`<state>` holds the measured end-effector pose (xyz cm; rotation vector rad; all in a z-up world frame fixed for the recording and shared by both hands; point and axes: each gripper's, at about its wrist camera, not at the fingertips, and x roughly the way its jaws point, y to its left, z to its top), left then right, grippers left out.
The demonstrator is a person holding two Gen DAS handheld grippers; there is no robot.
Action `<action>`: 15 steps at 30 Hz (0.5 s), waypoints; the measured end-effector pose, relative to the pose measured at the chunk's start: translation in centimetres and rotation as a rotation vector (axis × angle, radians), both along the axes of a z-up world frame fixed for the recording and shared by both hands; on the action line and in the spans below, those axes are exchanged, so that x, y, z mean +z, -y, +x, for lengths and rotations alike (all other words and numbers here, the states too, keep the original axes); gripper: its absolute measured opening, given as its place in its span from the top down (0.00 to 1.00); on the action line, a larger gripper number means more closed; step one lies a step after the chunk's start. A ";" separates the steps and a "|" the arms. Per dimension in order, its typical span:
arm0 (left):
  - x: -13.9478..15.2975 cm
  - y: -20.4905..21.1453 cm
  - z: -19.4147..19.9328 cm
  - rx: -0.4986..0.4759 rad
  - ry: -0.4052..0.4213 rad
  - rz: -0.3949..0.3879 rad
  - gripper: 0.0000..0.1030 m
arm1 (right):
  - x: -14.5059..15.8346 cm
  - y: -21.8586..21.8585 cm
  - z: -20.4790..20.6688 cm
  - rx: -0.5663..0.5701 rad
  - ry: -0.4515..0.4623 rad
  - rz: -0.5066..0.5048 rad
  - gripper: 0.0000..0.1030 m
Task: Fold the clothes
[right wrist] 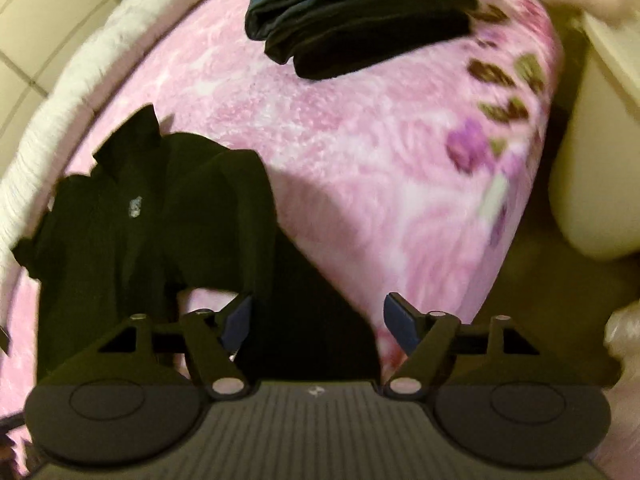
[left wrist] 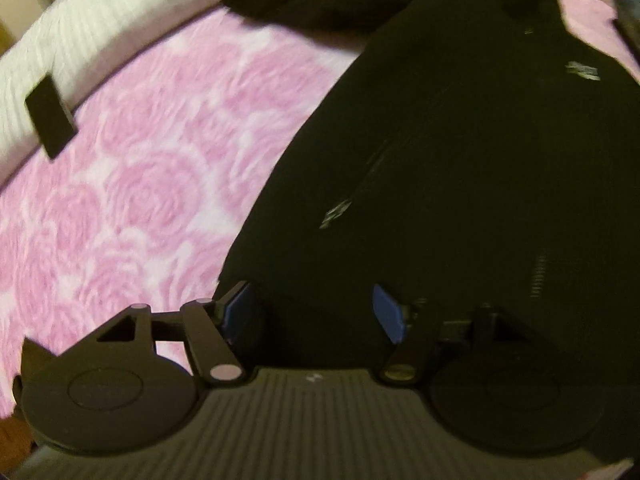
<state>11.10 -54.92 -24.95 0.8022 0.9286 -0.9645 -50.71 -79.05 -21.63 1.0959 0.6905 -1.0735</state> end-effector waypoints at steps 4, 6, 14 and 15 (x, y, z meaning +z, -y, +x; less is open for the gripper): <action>2.2 0.8 -4.1 -0.087 0.008 -0.067 0.40 | -0.1 -2.5 -0.1 -0.029 0.033 -0.012 0.26; 2.6 1.3 -7.1 -0.141 0.001 -0.087 0.39 | 0.2 -3.0 0.5 -0.005 0.030 -0.046 0.26; 2.4 4.9 -21.4 -0.364 -0.079 -0.101 0.39 | -0.2 -0.1 1.3 0.261 -0.065 -0.036 0.97; 2.5 5.5 -23.2 -0.389 -0.091 -0.109 0.39 | 0.3 0.9 0.0 0.267 -0.071 -0.037 0.97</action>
